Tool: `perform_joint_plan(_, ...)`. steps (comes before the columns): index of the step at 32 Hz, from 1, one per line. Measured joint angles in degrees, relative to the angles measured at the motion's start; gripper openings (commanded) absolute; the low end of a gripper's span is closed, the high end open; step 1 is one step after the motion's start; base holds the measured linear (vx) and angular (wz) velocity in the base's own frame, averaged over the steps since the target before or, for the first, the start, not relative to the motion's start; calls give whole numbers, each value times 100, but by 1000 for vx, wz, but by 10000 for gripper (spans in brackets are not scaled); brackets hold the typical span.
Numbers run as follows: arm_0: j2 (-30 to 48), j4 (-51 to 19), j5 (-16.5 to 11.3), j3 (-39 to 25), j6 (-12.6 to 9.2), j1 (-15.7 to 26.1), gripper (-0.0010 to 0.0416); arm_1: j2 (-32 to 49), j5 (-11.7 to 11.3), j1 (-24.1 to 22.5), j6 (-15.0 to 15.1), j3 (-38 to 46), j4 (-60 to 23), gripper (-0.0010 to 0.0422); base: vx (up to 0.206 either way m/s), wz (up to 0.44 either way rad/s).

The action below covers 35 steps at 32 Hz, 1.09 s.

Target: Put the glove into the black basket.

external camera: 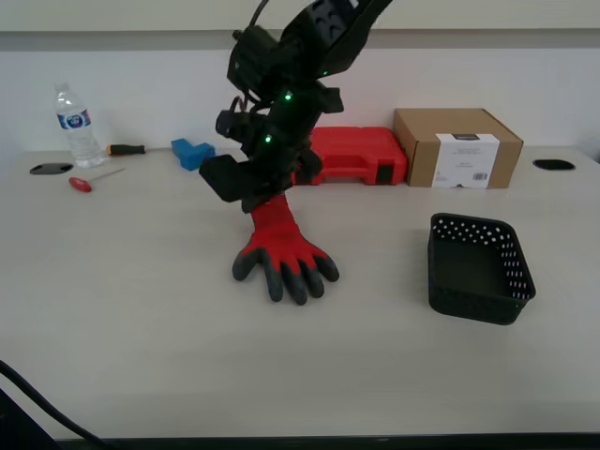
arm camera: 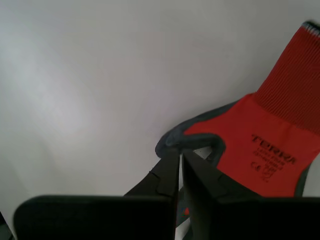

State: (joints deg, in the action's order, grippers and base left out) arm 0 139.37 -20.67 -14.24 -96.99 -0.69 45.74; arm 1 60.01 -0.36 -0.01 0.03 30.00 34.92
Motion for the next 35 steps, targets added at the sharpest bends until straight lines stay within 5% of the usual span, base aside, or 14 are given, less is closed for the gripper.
perform_joint_plan(6,660,-643,-92,-820,-28,-7,147,0,-2,0,0,0,2,0,0,0)
perform_joint_plan(10,647,-758,673,-787,55,-4,228,0,-2,0,0,0,0,0,0,0)
perform_joint_plan(15,645,-951,1167,-697,118,-103,304,0,-2,0,0,-2,-2,0,0,0)
perform_joint_plan(35,881,-647,1268,-61,149,-221,297,0,0,0,0,-2,-7,0,0,0)
